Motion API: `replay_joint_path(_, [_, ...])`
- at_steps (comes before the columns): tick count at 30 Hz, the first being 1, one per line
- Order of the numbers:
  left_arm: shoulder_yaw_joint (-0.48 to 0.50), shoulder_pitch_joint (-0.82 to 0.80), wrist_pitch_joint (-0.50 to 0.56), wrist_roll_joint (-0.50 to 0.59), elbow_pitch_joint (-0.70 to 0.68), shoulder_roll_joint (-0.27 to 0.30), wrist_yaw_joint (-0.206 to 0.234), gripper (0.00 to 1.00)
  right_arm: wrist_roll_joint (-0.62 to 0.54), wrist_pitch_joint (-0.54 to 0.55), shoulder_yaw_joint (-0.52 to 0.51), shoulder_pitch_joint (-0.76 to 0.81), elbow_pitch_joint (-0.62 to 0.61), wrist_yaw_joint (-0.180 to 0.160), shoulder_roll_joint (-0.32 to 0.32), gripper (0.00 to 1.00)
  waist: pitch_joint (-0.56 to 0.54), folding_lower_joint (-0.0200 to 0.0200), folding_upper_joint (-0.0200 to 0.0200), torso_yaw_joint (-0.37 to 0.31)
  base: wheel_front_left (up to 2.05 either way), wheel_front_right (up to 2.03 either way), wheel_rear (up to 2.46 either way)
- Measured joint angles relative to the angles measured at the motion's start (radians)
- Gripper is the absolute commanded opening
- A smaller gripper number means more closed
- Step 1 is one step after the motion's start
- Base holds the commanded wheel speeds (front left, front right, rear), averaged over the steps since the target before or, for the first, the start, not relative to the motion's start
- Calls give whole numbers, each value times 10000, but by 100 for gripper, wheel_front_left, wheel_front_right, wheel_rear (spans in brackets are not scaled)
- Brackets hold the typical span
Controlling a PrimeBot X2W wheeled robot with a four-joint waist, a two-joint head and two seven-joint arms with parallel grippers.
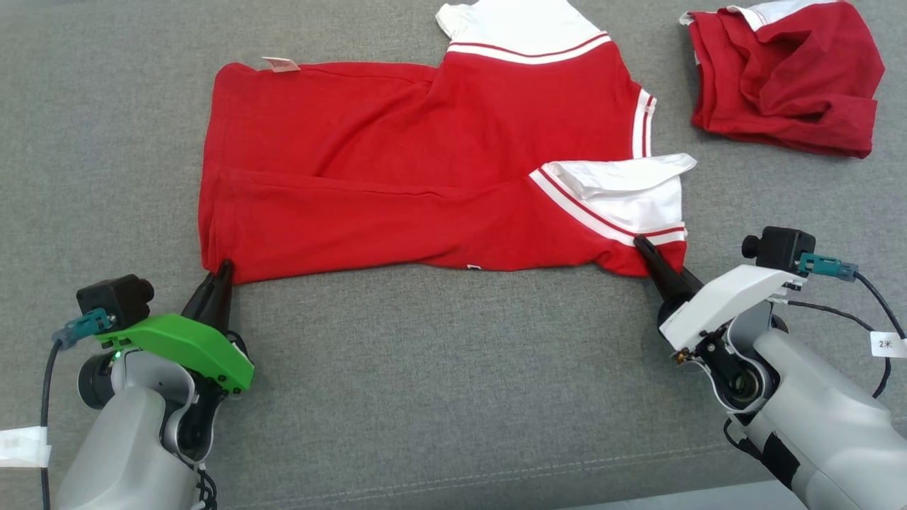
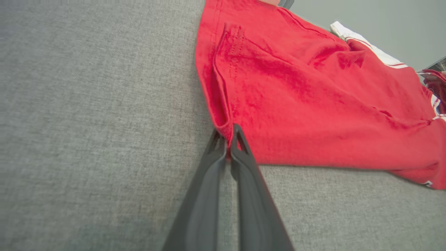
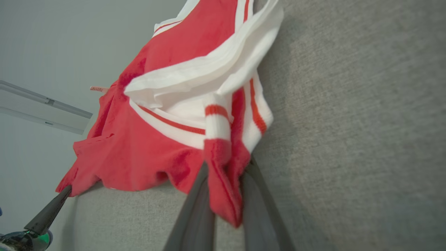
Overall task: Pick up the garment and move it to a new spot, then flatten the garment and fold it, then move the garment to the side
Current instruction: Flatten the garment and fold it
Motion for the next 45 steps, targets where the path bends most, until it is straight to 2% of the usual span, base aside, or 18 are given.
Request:
replay_joint_path(9, [-265, 15, -290, 0, 4, 176, 0, 0, 418, -4, 98, 222, -199, 2, -130, 0, -389, 0, 0, 3, 0, 0, 0])
replay_joint_path(32, [-882, 1456, -600, 4, -391, 171, 0, 0, 1666, 161, 77, 1531, -1039, 2, -1308, 0, -1515, 0, 0, 178, 0, 0, 0])
replay_joint_path(45, [-890, 2242, -654, 2, -865, 180, 0, 0, 1962, 453, 84, 1897, -1670, 2, -1927, 0, -1565, 0, 0, 433, 0, 0, 0])
